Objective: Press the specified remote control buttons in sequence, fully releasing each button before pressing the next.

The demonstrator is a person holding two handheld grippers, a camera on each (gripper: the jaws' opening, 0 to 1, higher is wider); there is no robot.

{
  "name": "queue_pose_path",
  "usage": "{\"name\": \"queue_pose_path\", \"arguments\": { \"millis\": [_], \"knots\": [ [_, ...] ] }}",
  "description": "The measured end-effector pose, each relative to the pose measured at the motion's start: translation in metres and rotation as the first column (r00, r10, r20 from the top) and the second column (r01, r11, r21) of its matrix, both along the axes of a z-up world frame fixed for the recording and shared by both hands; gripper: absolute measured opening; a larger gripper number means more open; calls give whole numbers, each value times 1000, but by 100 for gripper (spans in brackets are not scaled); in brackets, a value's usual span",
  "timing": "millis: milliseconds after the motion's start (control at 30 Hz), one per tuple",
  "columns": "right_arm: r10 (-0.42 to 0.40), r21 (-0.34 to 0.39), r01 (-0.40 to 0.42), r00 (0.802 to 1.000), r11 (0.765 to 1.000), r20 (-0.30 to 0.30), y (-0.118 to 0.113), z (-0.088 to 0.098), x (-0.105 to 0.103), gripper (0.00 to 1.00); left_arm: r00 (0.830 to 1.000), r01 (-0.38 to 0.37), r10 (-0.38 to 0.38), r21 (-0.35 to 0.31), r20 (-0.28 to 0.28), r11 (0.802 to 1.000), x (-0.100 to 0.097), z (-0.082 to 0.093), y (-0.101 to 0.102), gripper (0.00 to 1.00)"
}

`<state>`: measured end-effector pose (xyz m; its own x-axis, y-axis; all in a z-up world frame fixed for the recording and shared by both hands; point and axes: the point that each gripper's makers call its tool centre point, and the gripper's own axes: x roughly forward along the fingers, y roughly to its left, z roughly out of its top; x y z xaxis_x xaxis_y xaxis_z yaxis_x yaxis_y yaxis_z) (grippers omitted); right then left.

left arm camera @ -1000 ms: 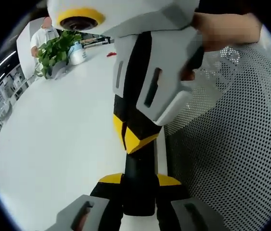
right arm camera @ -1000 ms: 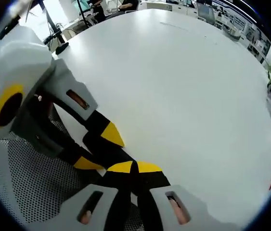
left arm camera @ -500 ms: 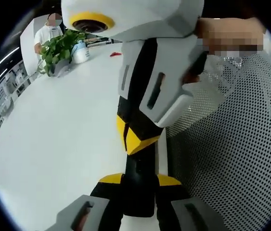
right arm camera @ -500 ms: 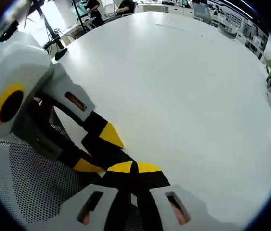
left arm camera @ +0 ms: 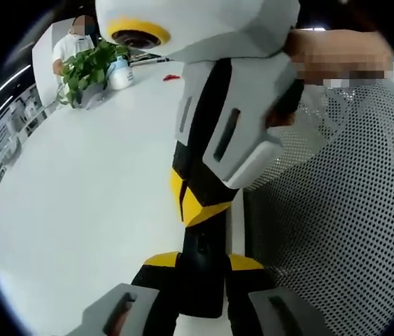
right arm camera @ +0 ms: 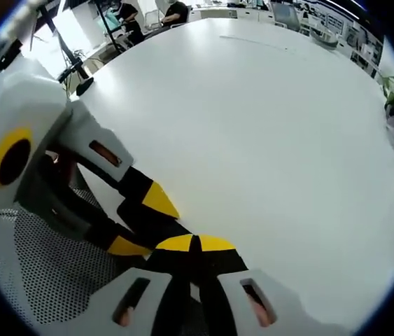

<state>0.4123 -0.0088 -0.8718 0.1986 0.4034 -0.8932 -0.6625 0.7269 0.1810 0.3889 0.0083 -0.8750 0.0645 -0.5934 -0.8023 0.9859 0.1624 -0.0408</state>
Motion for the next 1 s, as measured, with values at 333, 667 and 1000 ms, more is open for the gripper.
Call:
{"name": "queue_pose_path", "arguments": {
  "millis": [333,667,1000],
  "knots": [
    [-31,-44,29,999,999,-35,-11,1,-1,0,1000,-10,10,-20,-7,1000,1,0,-7,24],
    [23,-67,-22,1000,998,16,-6,-1,0,0,1000,12,-12,-6,6,1000,1,0,-7,24],
    [-8,-28,8,1000,1000,11,-7,-1,2,0,1000,7,-7,-8,0,1000,2,-1,-7,24]
  ]
}}
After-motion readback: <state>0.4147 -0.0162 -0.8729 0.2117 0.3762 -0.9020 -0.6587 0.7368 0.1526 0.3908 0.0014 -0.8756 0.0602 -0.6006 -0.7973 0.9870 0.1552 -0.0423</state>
